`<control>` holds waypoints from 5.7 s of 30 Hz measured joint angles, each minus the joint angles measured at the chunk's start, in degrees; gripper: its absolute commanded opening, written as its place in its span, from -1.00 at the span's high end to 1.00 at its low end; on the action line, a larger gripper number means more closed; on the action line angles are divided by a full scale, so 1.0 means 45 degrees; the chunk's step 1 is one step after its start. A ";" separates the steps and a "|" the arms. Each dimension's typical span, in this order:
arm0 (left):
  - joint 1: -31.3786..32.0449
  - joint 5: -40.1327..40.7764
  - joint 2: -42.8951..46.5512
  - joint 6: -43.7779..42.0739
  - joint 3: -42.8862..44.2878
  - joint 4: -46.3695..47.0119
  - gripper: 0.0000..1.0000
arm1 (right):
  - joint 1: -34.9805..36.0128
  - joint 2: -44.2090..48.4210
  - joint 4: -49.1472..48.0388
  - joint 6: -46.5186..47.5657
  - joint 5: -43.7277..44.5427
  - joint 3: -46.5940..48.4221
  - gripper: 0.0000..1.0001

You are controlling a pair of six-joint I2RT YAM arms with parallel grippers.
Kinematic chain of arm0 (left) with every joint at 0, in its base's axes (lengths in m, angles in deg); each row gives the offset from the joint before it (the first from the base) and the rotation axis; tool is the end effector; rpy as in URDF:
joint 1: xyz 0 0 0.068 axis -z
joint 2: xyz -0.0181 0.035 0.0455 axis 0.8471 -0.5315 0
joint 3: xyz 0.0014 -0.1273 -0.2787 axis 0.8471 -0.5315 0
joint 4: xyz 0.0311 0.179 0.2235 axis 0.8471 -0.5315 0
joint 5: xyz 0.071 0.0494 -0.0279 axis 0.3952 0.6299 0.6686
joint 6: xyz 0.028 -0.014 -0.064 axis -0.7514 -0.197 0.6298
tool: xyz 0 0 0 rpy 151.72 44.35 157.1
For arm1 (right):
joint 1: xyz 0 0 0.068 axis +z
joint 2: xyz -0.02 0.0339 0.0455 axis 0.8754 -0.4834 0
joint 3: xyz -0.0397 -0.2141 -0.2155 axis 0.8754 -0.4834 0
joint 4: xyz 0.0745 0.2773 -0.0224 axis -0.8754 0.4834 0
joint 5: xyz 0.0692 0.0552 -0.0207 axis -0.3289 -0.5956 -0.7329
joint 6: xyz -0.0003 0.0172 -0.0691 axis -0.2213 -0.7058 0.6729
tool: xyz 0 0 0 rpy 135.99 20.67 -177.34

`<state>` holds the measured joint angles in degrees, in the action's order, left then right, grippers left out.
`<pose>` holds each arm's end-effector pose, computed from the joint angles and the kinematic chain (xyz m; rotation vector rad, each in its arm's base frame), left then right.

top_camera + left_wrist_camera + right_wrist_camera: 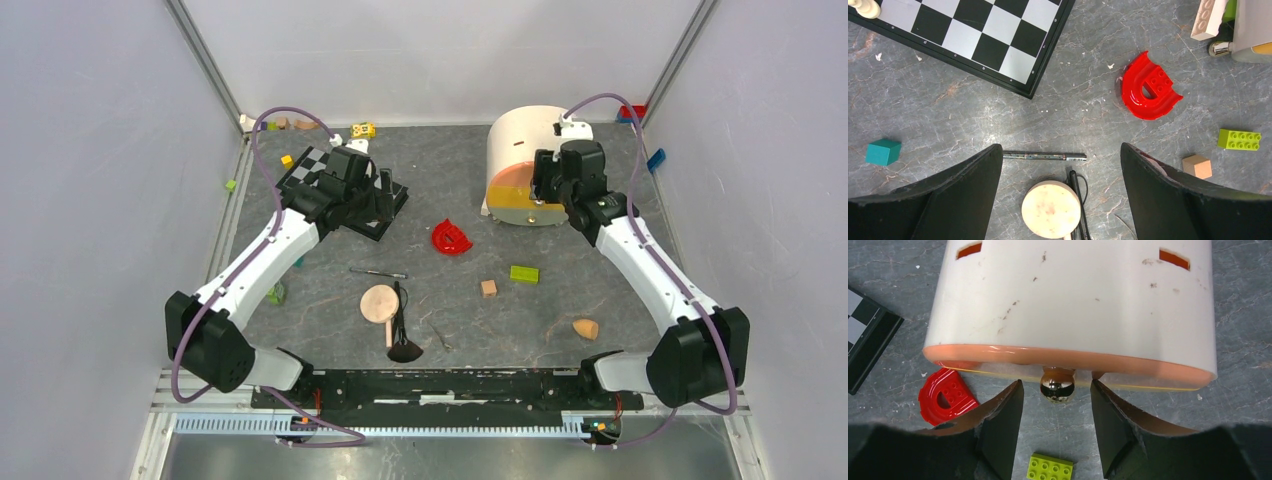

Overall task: Organize the makeup
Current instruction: Open the drawer in the storage box, then pick up the makeup tool from the center of the board.

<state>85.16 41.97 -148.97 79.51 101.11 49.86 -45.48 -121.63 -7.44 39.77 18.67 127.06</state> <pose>0.3051 -0.1460 0.3380 0.0050 2.3702 -0.2218 0.3288 0.0811 0.3407 0.0768 2.0864 0.1272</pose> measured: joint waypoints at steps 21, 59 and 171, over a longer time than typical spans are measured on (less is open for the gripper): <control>-0.0214 -0.0010 0.0073 0.0000 -0.0005 0.0000 -0.86 | -0.0068 0.0233 -0.0933 -0.0267 0.0005 -0.0792 0.47; -0.0345 -0.0321 0.0073 0.0000 -0.0005 0.0000 -0.86 | 0.0019 0.5027 0.0238 -0.1049 -0.2089 -0.3973 0.53; -0.1321 -0.3157 0.7800 0.7621 -1.1404 0.1690 -0.35 | 0.0170 0.9942 0.5372 -0.0024 -0.2943 -0.5469 -0.62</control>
<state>79.21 27.77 -113.87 113.81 49.79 57.46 -44.71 -76.88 16.73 39.66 5.43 102.45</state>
